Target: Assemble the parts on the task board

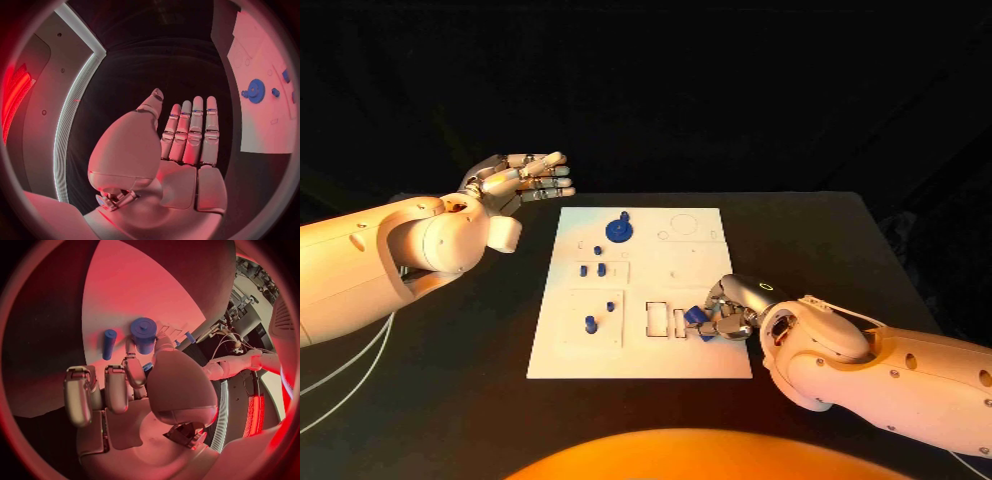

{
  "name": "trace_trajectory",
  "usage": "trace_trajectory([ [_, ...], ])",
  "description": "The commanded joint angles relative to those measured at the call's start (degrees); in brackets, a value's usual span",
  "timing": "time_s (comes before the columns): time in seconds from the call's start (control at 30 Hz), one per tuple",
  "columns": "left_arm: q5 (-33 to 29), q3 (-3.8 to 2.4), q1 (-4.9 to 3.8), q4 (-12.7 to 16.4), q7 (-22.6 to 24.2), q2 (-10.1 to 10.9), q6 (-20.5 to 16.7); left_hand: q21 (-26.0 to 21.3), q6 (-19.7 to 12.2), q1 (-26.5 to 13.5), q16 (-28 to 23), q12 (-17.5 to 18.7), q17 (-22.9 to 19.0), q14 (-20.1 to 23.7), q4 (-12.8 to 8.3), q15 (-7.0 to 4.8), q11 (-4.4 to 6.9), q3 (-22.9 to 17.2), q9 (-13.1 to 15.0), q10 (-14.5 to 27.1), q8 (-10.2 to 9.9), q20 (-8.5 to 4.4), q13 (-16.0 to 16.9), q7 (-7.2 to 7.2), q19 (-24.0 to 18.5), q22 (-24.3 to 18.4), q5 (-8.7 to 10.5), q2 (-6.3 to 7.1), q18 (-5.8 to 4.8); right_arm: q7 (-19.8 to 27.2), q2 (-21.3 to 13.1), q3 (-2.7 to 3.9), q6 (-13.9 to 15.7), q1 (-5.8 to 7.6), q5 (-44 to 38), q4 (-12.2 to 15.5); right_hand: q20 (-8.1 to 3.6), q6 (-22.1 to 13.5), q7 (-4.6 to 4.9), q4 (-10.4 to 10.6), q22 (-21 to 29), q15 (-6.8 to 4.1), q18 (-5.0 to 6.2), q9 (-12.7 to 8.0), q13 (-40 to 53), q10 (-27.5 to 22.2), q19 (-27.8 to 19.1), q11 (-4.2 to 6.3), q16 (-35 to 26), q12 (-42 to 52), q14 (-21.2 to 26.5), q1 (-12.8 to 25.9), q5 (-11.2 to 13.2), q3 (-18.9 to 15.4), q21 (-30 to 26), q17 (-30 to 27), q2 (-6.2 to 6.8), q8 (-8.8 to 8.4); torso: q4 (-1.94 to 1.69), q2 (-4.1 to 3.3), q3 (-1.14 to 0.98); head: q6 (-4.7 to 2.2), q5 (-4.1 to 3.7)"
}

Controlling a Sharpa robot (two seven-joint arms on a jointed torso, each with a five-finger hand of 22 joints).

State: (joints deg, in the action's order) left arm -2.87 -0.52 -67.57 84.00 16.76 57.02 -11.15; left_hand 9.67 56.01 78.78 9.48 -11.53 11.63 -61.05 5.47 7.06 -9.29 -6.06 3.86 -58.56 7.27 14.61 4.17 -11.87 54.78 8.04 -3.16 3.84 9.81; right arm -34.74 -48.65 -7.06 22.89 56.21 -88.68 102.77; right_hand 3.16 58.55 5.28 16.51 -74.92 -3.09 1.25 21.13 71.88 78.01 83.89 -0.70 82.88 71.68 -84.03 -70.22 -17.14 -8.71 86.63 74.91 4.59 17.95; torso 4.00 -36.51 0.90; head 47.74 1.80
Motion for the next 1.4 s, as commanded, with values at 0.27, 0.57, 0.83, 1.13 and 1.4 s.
trace_trajectory([
  [0.27,-0.26,-0.04,-0.04,0.2,-0.17,0.02,1.54,-0.41,-0.12,0.39,-0.48,0.32,-0.08,-0.36,0.11,-0.02,-0.05,0.41,-0.08,-0.46,-0.34,-0.02,-0.08,-0.5,0.52,-0.17,0.31,0.0,0.78,-2.64,-0.1,-0.31,-2.16,-0.52,-2.45,0.16,-0.37,0.32,-0.86,-1.22,-14.23,-0.53,-0.61,0.86,0.48,0.37,4.92,0.58,0.28,-0.08,-3.55,-4.17,-5.7,-0.03,0.46,2.49,-1.16,0.91,-0.23,0.09,0.09,-0.07,-0.04],
  [0.57,-0.26,-0.03,-0.04,0.22,-0.38,0.01,1.72,-0.48,-0.13,0.45,-0.58,0.36,-0.09,-0.37,0.09,-0.01,-0.06,0.41,-0.08,-0.45,-0.35,-0.02,-0.1,-0.5,0.54,-0.23,0.31,-0.06,0.78,-2.35,-1.45,-0.02,3.97,-0.17,-0.43,2.84,-0.78,1.21,-1.49,-0.94,-14.6,-0.98,-0.89,1.54,1.53,1.41,5.44,1.16,0.8,0.76,-3.75,-5.54,-11.07,0.28,1.74,3.4,-2.44,1.75,-0.23,0.12,0.14,-0.22,0.03],
  [0.83,-0.26,-0.02,-0.04,0.28,-0.43,-0.16,1.74,-0.49,-0.14,0.45,-0.58,0.37,-0.09,-0.37,0.09,-0.01,-0.06,0.41,-0.08,-0.45,-0.35,-0.02,-0.1,-0.5,0.55,-0.23,0.31,-0.06,0.78,0.43,-1.03,0.46,8.92,2.07,5.88,4.93,-0.95,1.57,-1.74,-0.34,-14.68,-1.16,-0.95,1.76,1.87,1.77,5.55,1.38,0.91,1.0,-3.79,-5.36,-12.73,0.24,2.0,3.59,-2.97,1.99,-0.56,0.08,0.23,-0.65,-0.03],
  [1.13,-0.26,0.09,-0.04,0.71,-0.51,-0.32,1.78,-0.55,-0.15,0.49,-0.67,0.4,-0.1,-0.39,0.09,0.0,-0.07,0.42,-0.08,-0.44,-0.36,-0.02,-0.11,-0.51,0.58,-0.28,0.32,-0.13,0.78,1.5,2.07,0.54,6.86,2.63,10.25,3.6,-1.02,1.77,-1.8,0.03,-14.68,-1.23,-0.95,1.89,2.02,1.94,5.55,1.43,0.96,1.09,-3.8,-4.73,-12.97,0.05,2.01,3.66,-3.31,2.11,-0.44,0.03,0.25,-0.63,0.28],
  [1.4,-0.26,0.16,-0.04,1.16,-0.62,-0.57,1.82,-0.56,-0.15,0.49,-0.67,0.4,-0.1,-0.39,0.09,0.0,-0.07,0.42,-0.08,-0.44,-0.36,-0.02,-0.11,-0.51,0.58,-0.29,0.32,-0.13,0.78,1.62,5.34,0.45,2.58,2.3,13.19,0.73,-1.19,2.65,-2.16,0.13,-14.67,-1.42,-0.94,2.35,2.66,2.64,5.54,1.7,1.0,1.6,-3.81,-1.39,-11.31,-1.06,1.98,3.75,-4.84,2.61,-0.67,-0.05,0.27,-0.46,0.5],
])
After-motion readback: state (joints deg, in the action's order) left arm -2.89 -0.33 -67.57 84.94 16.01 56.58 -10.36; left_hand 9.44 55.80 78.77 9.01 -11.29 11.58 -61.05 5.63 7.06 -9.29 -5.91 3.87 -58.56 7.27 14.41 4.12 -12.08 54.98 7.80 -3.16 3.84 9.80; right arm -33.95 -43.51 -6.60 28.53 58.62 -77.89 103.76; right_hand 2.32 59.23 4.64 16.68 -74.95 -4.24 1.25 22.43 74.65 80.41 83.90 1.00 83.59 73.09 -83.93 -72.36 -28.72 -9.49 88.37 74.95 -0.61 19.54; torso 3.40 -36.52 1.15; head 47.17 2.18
